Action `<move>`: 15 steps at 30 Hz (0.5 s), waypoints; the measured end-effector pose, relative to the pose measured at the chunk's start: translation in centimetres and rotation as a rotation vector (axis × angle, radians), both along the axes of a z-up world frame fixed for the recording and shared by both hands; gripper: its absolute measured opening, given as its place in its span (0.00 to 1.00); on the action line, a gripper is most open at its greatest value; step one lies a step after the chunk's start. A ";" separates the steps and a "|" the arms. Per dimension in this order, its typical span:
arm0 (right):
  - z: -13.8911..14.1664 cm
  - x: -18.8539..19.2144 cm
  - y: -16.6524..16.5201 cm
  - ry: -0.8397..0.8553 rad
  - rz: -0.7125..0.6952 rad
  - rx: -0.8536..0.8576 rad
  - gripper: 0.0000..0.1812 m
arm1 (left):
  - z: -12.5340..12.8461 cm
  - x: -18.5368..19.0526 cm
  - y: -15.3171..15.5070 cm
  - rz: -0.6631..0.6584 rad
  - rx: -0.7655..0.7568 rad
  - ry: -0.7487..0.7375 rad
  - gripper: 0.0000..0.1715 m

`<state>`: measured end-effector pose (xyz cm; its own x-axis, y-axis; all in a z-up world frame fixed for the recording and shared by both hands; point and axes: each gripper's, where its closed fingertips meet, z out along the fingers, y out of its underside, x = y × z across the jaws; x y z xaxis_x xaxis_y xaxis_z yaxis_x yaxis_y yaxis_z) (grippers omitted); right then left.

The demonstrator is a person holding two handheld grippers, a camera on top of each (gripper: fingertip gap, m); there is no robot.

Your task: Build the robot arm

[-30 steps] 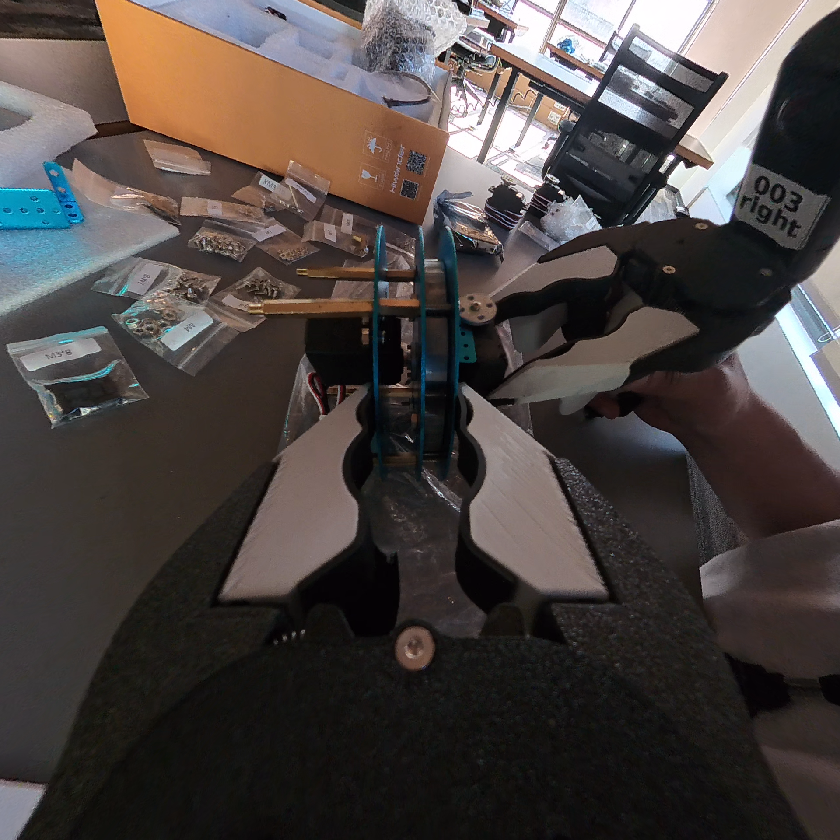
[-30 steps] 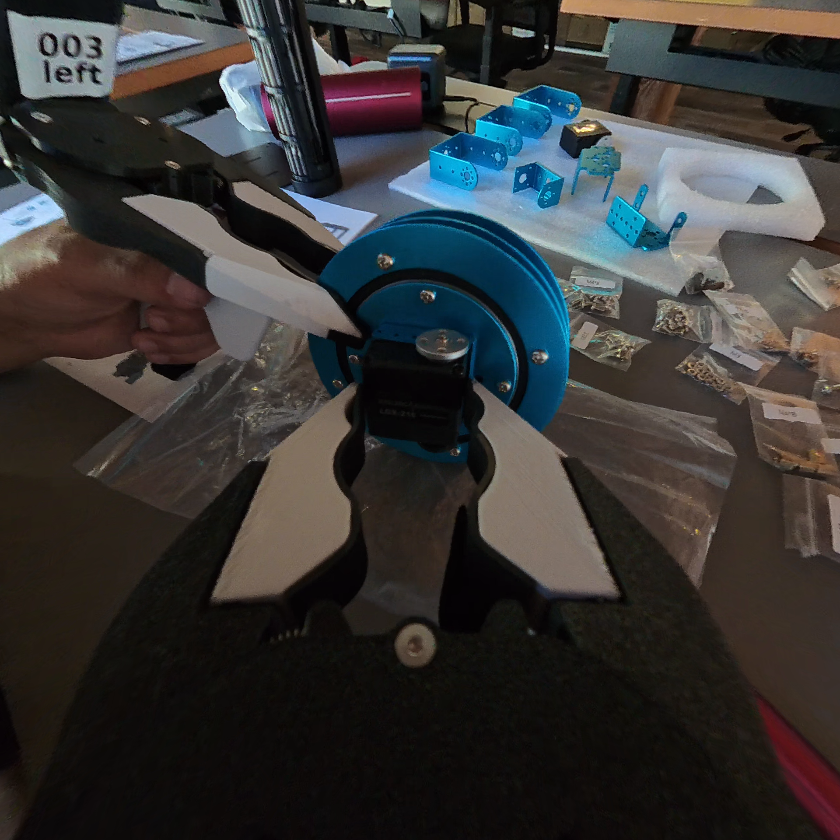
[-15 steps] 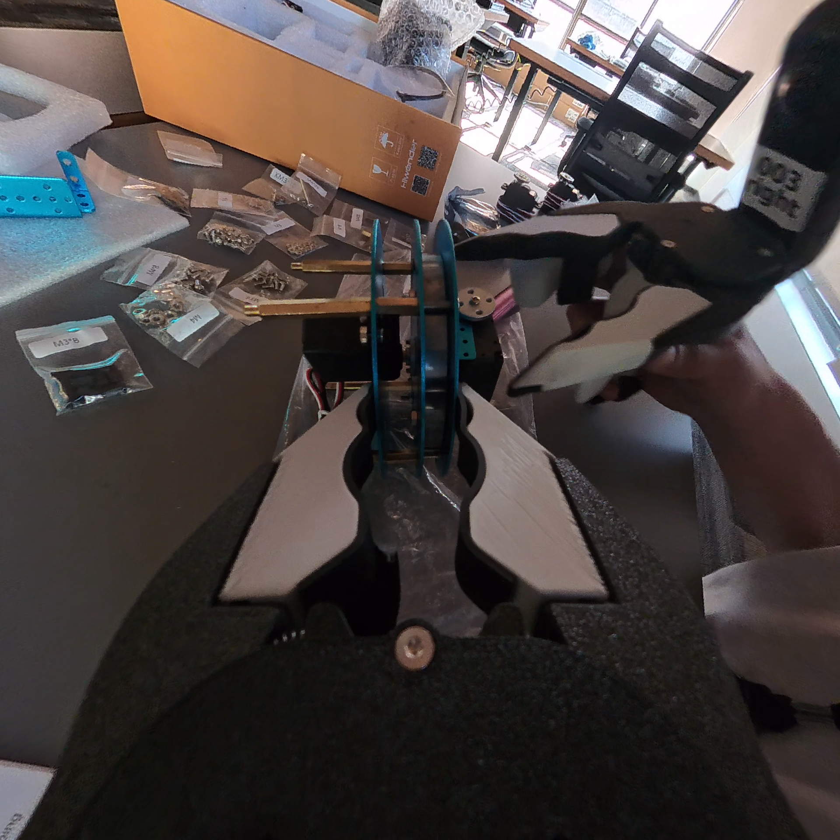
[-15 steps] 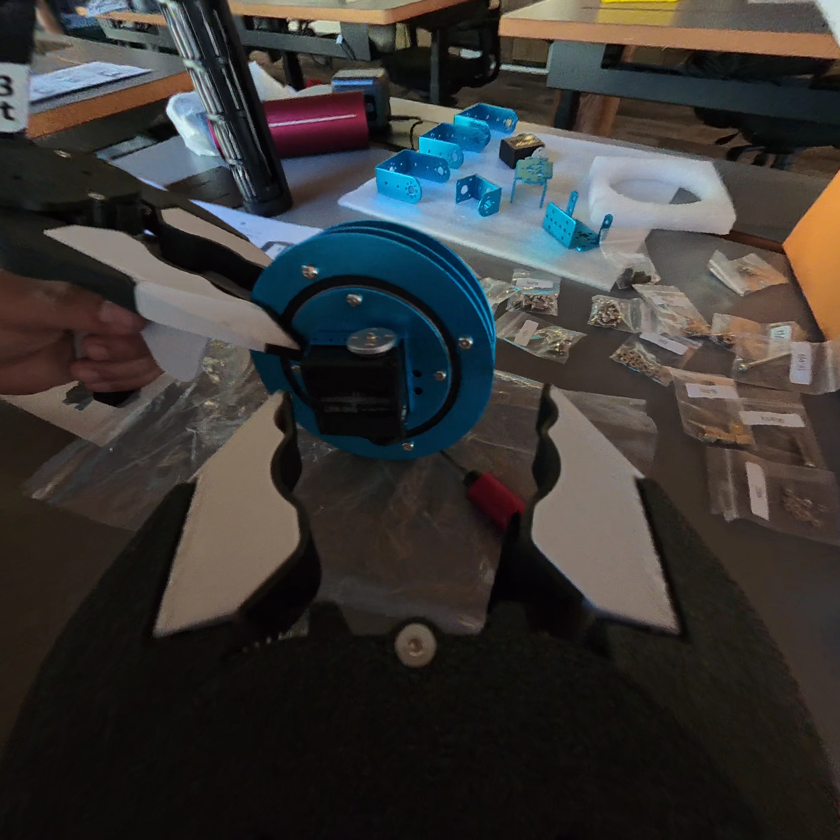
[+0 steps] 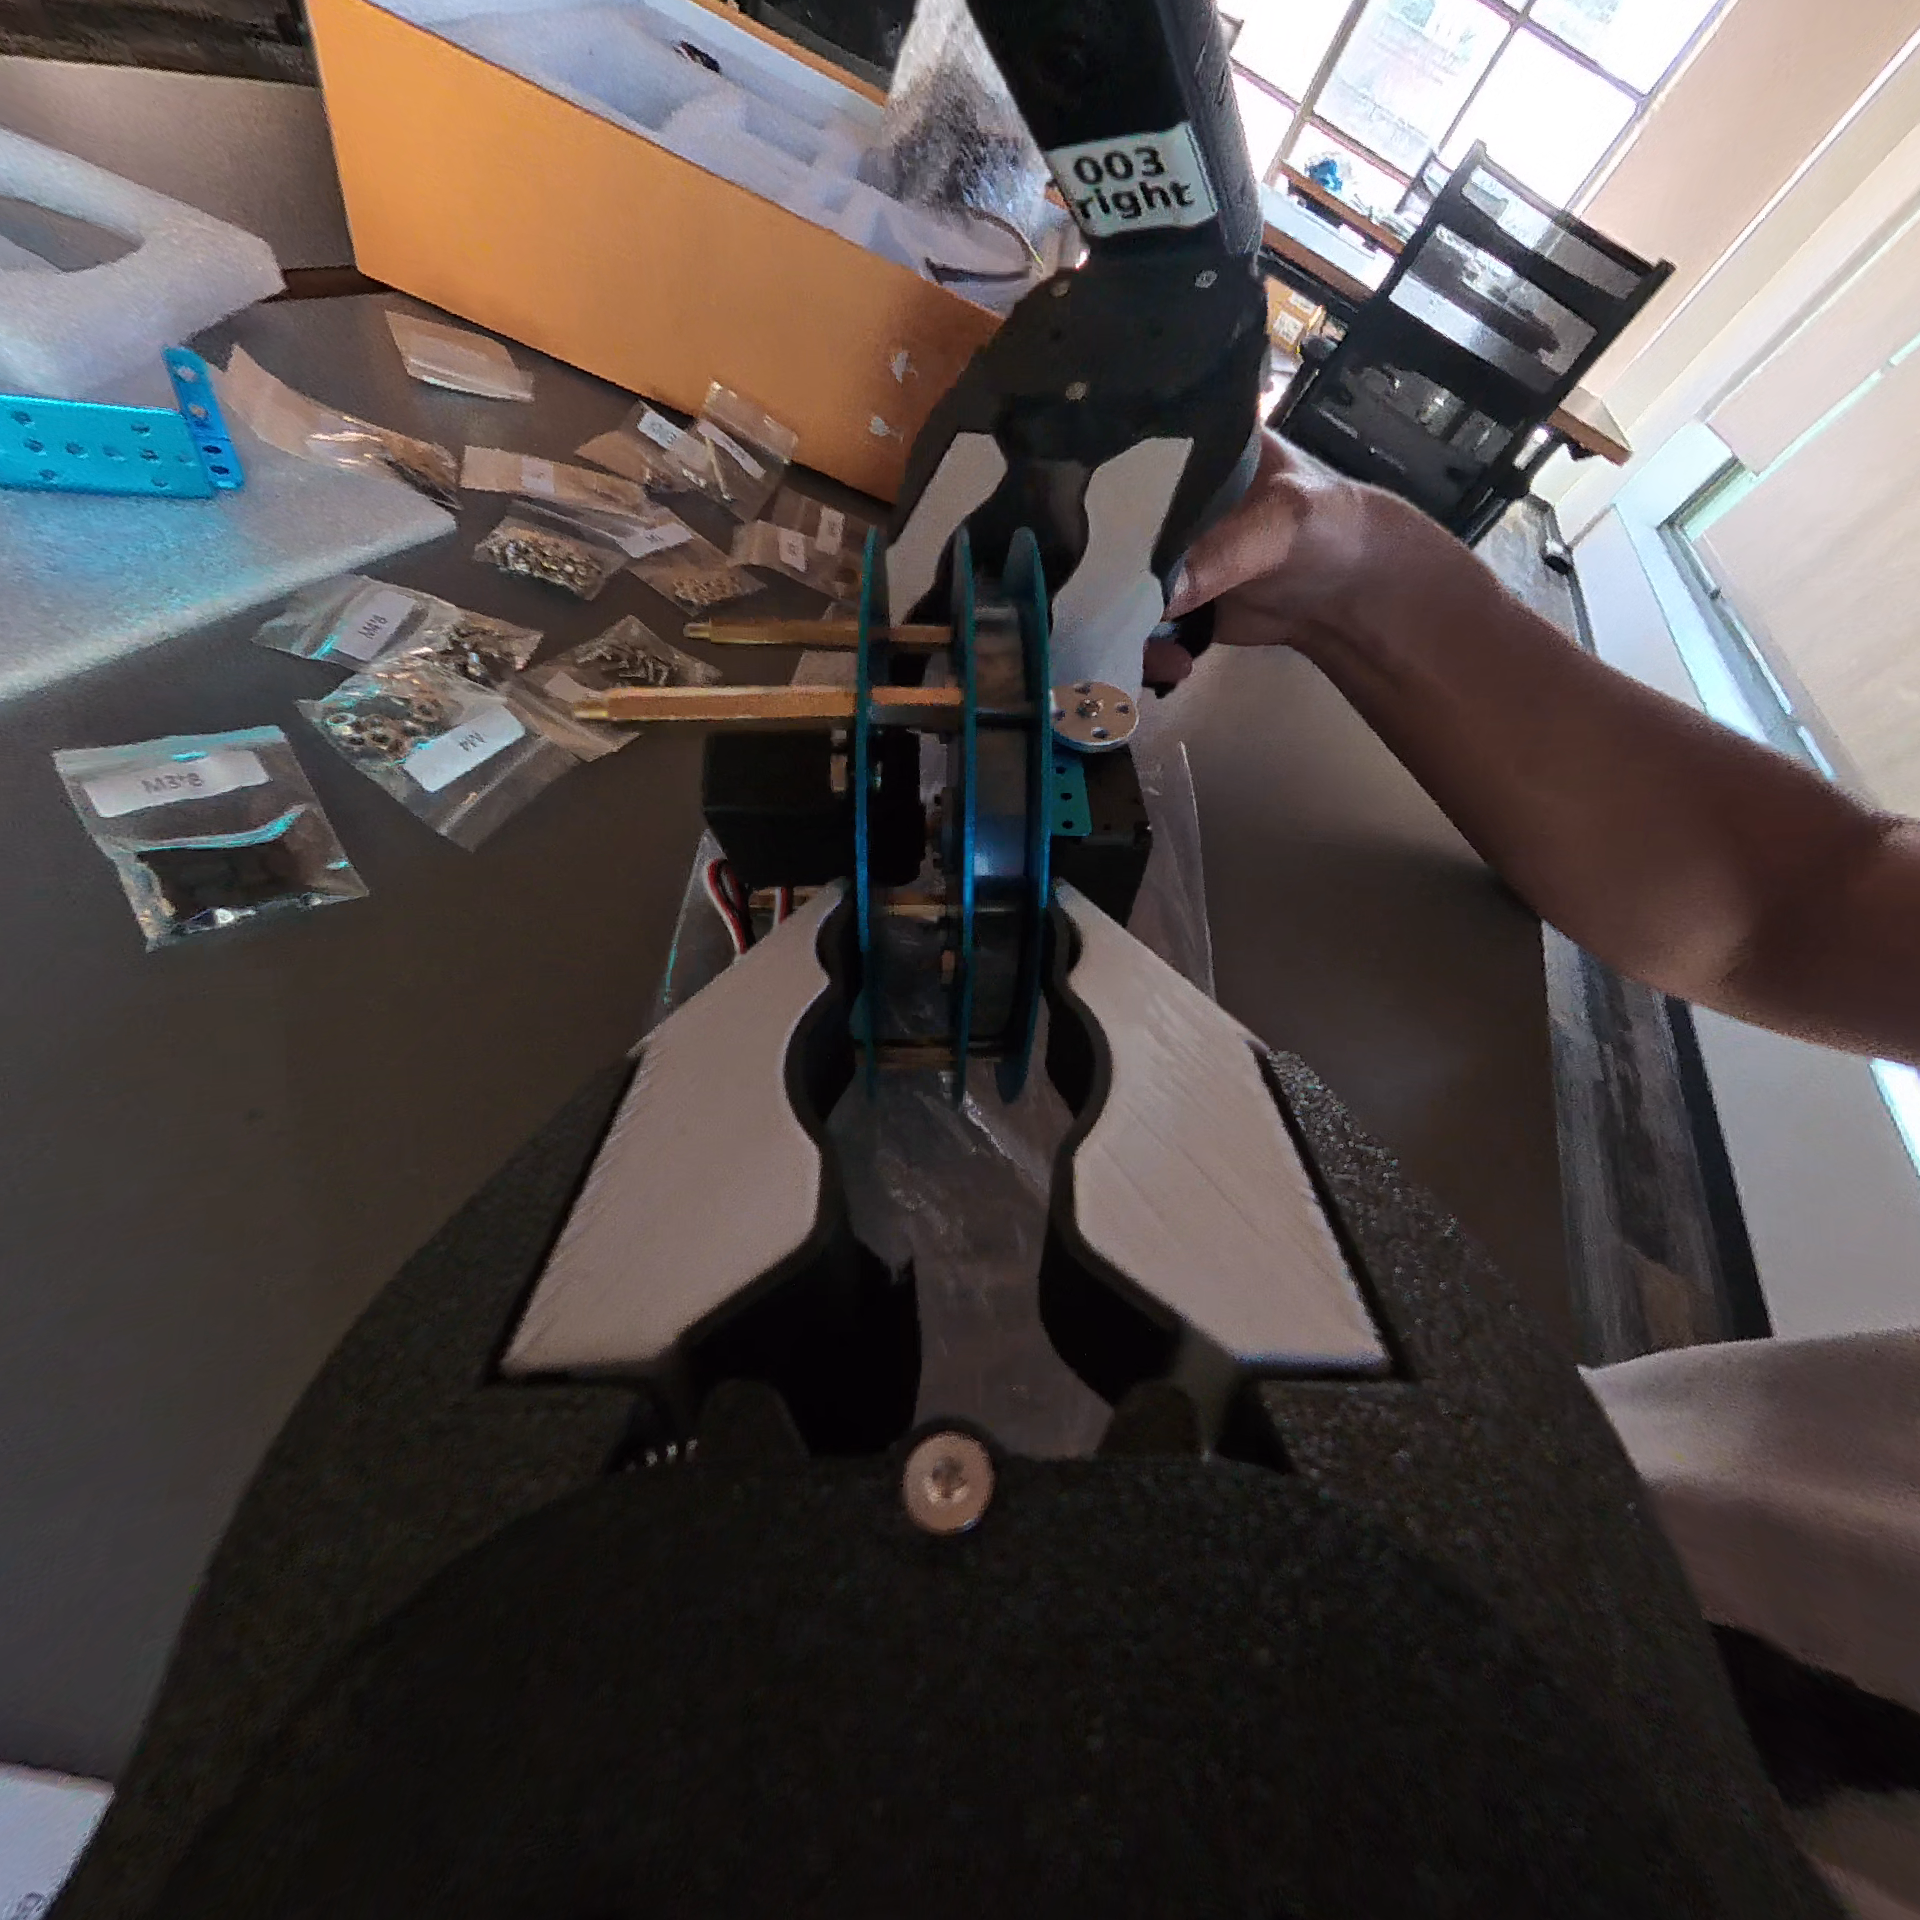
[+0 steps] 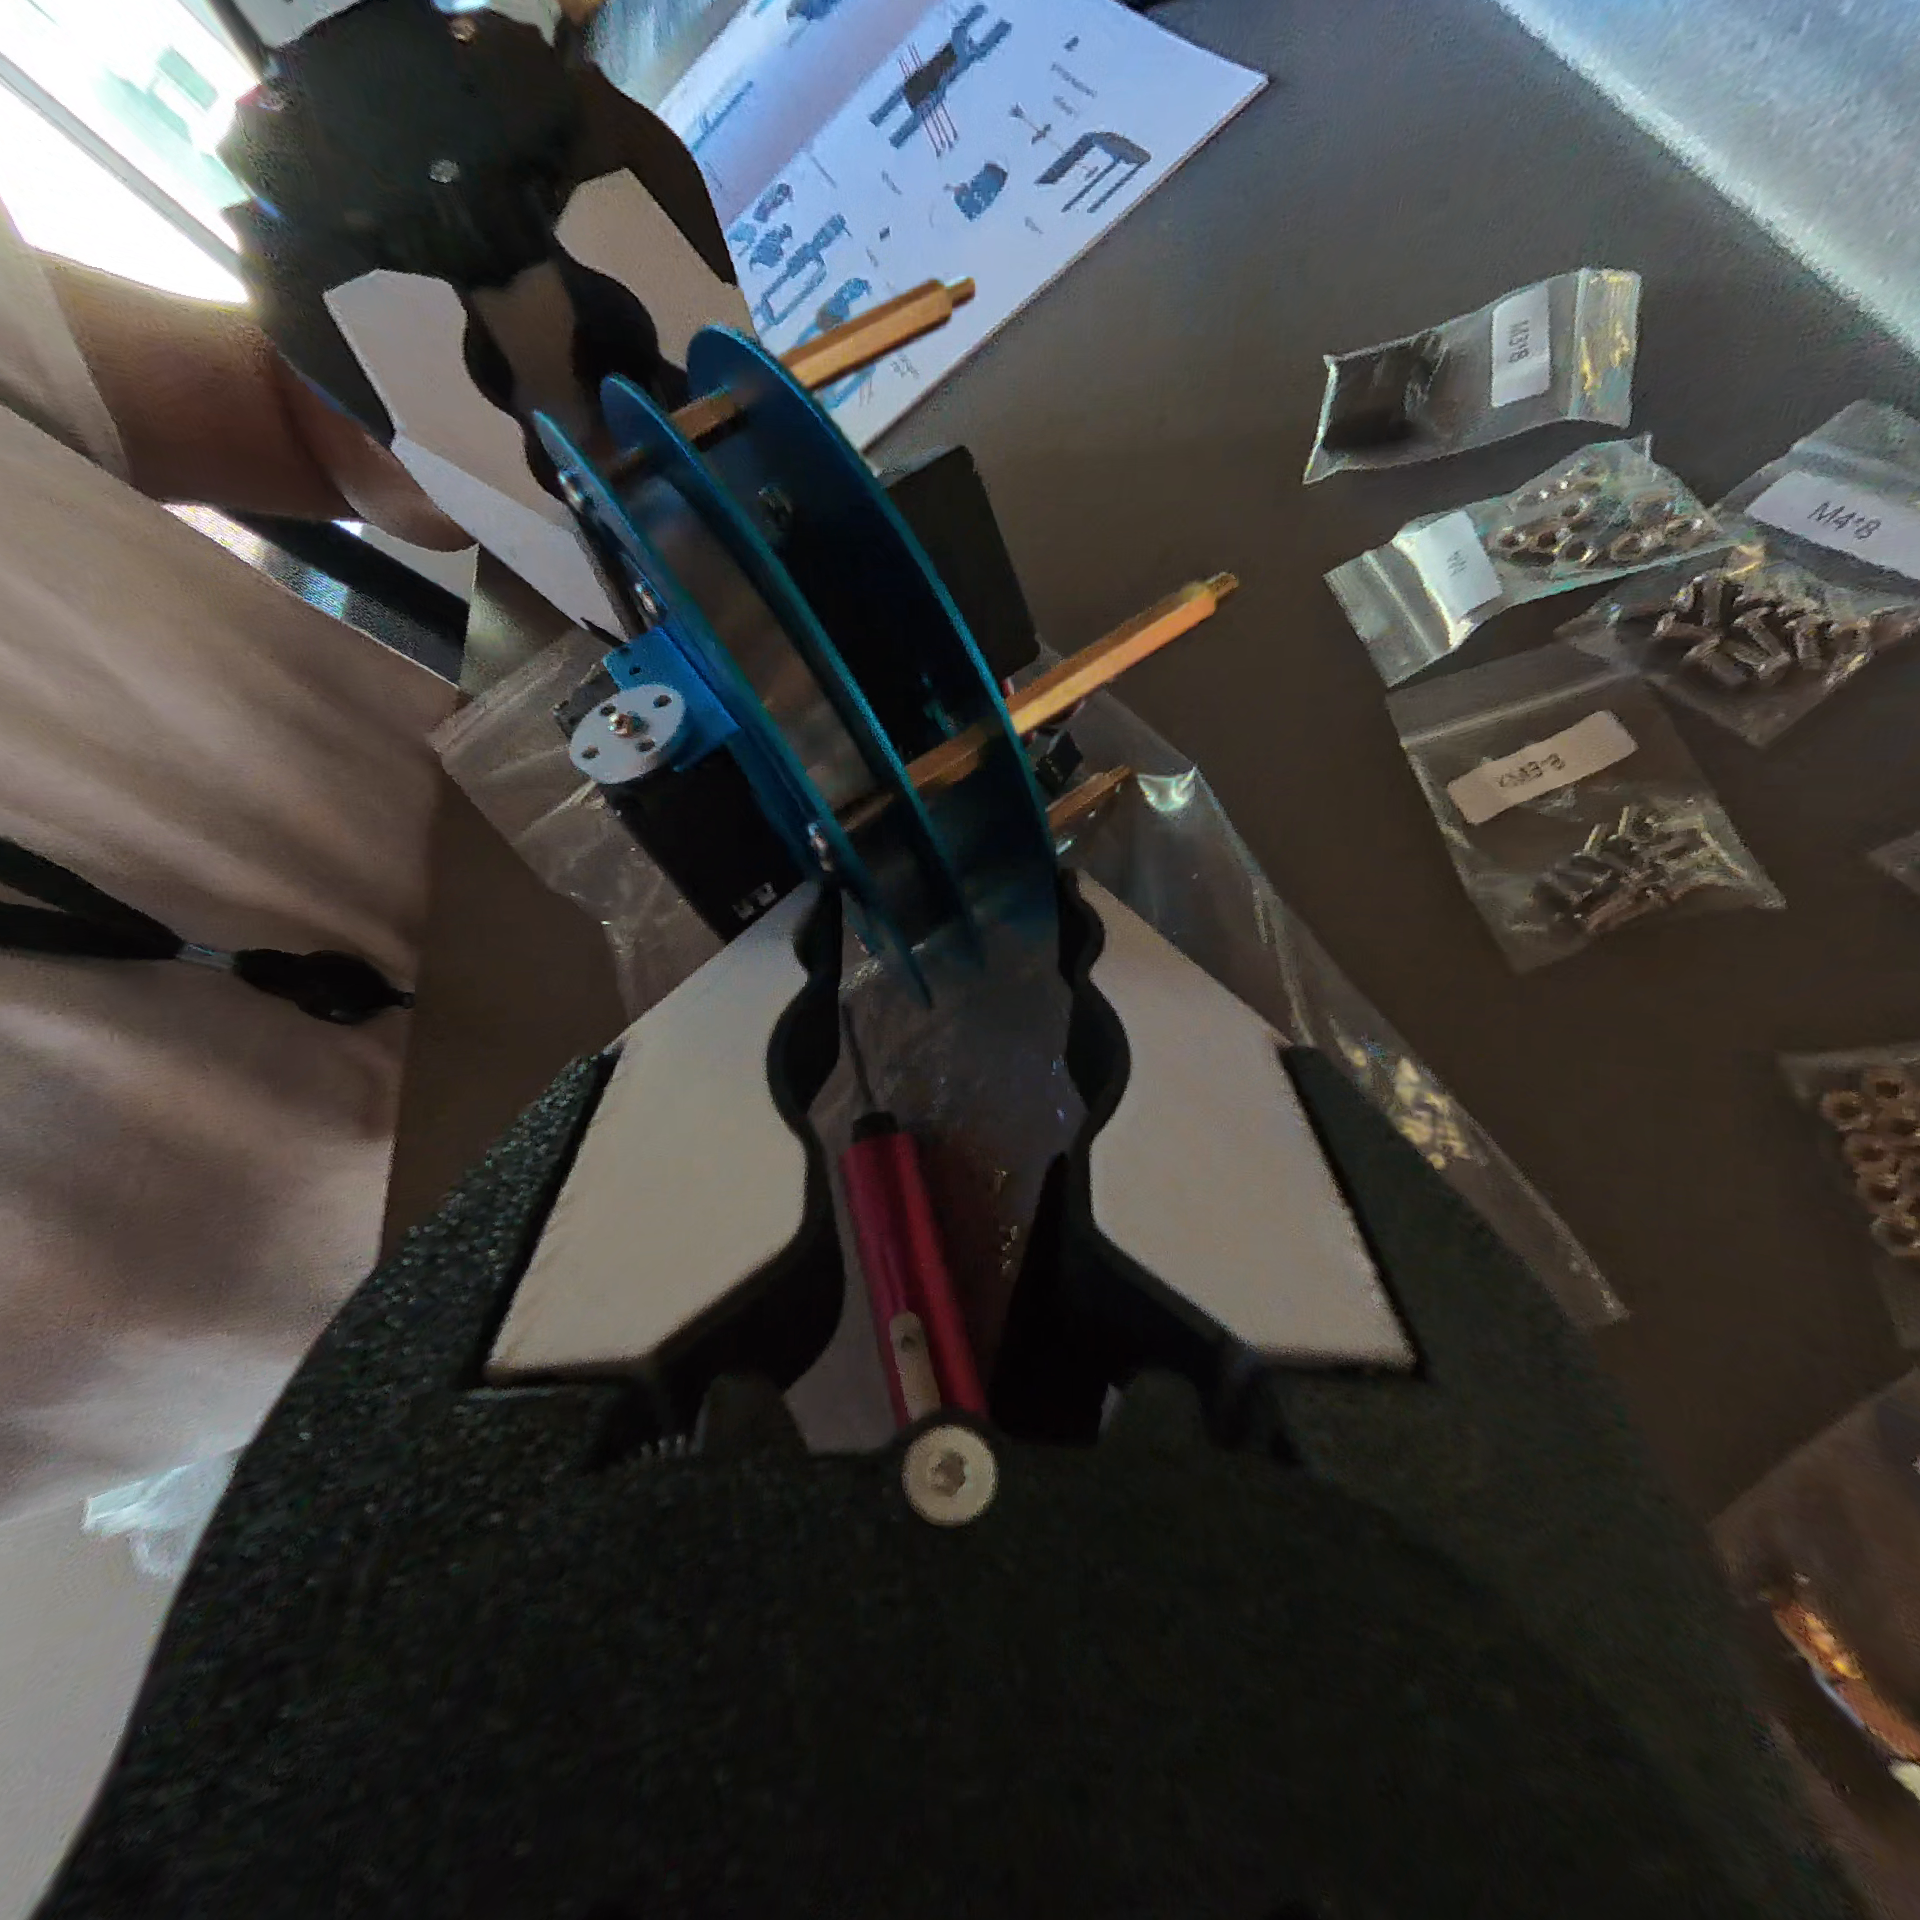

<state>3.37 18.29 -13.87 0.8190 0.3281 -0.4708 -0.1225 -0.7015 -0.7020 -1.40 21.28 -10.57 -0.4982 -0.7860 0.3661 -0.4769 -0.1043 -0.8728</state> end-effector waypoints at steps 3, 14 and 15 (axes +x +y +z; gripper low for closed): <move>1.5 0.3 0.5 -0.016 0.014 -0.074 0.23 | 1.1 0.4 0.7 0.034 -0.126 0.049 0.19; 3.7 -1.2 -2.9 0.013 0.327 -0.557 0.24 | 1.4 -2.5 -3.6 -0.006 -0.726 0.399 0.18; 3.3 -1.3 -3.0 -0.001 0.353 -0.585 0.24 | 0.9 -2.7 -4.1 -0.003 -0.748 0.422 0.18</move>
